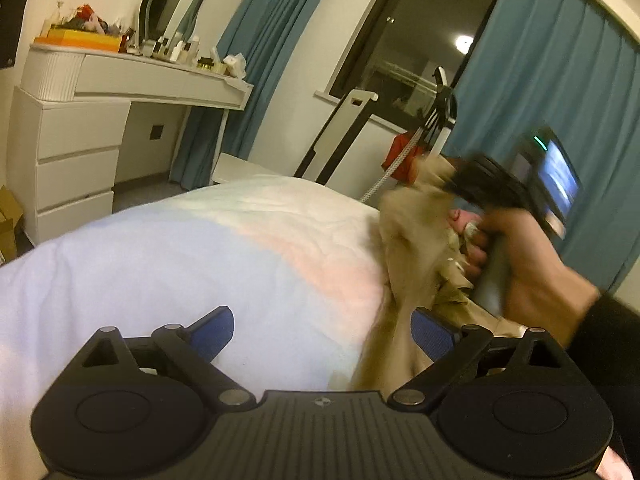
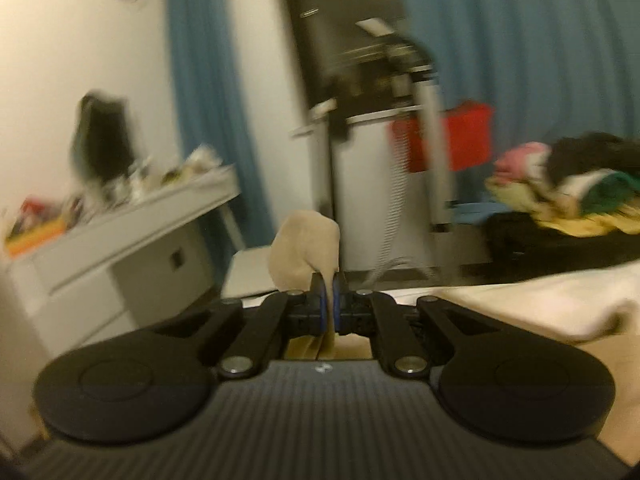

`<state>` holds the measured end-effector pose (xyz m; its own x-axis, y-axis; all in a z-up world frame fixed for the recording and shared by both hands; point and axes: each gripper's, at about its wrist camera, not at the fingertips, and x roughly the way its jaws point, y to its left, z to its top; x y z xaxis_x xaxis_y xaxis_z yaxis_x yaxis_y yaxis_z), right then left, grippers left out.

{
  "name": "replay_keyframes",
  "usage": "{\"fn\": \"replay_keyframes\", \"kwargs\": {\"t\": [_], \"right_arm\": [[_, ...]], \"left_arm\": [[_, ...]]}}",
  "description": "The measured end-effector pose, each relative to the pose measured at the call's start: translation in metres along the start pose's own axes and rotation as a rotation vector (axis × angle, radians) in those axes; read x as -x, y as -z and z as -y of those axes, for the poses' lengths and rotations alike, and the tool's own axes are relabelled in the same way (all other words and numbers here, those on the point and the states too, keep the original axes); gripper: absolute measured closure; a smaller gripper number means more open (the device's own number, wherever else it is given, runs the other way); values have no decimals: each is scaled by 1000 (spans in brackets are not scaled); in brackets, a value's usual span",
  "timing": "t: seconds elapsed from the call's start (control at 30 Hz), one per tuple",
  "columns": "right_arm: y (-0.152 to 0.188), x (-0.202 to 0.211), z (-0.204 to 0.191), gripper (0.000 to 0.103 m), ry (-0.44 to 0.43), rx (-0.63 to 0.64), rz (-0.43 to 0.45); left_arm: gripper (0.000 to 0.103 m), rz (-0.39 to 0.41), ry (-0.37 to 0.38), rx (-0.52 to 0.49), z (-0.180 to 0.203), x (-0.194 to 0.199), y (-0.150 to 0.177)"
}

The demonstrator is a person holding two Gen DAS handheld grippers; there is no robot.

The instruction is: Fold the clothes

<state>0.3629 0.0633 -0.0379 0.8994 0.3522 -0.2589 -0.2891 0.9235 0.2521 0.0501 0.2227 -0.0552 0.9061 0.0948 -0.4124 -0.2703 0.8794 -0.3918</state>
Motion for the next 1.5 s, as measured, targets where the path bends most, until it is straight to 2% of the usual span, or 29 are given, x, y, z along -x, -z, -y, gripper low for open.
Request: {"fn": "replay_keyframes", "kwargs": {"t": [0.07, 0.13, 0.23, 0.27, 0.3, 0.33, 0.37, 0.4, 0.47, 0.57, 0.77, 0.87, 0.9, 1.0, 1.1, 1.17, 1.2, 1.33, 1.4, 1.5], "right_arm": [[4, 7, 40, 96, 68, -54, -5], [15, 5, 77, 94, 139, -110, -53], [24, 5, 105, 93, 169, -155, -122], [25, 6, 113, 86, 170, -162, -149], [25, 10, 116, 62, 167, -162, -171], [26, 16, 114, 46, 164, -157, -178], [27, 29, 110, 21, 162, -154, -160], [27, 43, 106, 15, 159, -151, -134], [27, 73, 99, 17, 148, -150, -114], [27, 113, 91, 17, 127, -142, -147], [45, 220, 73, 17, 115, -129, -161], [55, 261, 71, 17, 118, -132, -207], [57, 271, 71, 17, 115, -131, -224], [56, 283, 74, 17, 146, -185, -261], [60, 293, 80, 17, 76, -259, -297], [65, 301, 82, 17, 45, -276, -303], [67, 305, 83, 17, 49, -283, -300], [80, 310, 84, 17, 13, -302, -362], [84, 313, 84, 17, 10, -306, -382], [88, 319, 88, 17, 1, -314, -390]], "left_arm": [[6, -21, 30, -7, 6, -3, 4], [6, -41, 58, -16, 12, -6, 9], [6, -73, 66, -79, 26, -19, 18], [6, -83, 71, -96, 29, -23, 22], [6, -94, 76, -112, 31, -27, 25], [6, -103, 81, -127, 34, -32, 28], [6, -108, 86, -138, 35, -35, 29], [6, -112, 90, -149, 36, -38, 30], [6, -112, 97, -177, 41, -35, 32], [6, -120, 119, -197, 47, -35, 31], [6, -182, 142, -214, 56, -29, 33], [11, -261, 66, -267, 56, -25, 40], [14, -307, 52, -245, 53, -22, 37], [14, -432, 29, -177, 42, -12, 21], [14, -536, 24, -126, 28, 1, 7], [15, -573, -22, -120, 23, 11, 3], [18, -584, -55, -116, 21, 15, 1], [23, -666, -80, -83, 24, 21, -1], [32, -712, -143, -78, 24, 22, 4], [37, -785, -221, -63, 19, 18, 14]]}}
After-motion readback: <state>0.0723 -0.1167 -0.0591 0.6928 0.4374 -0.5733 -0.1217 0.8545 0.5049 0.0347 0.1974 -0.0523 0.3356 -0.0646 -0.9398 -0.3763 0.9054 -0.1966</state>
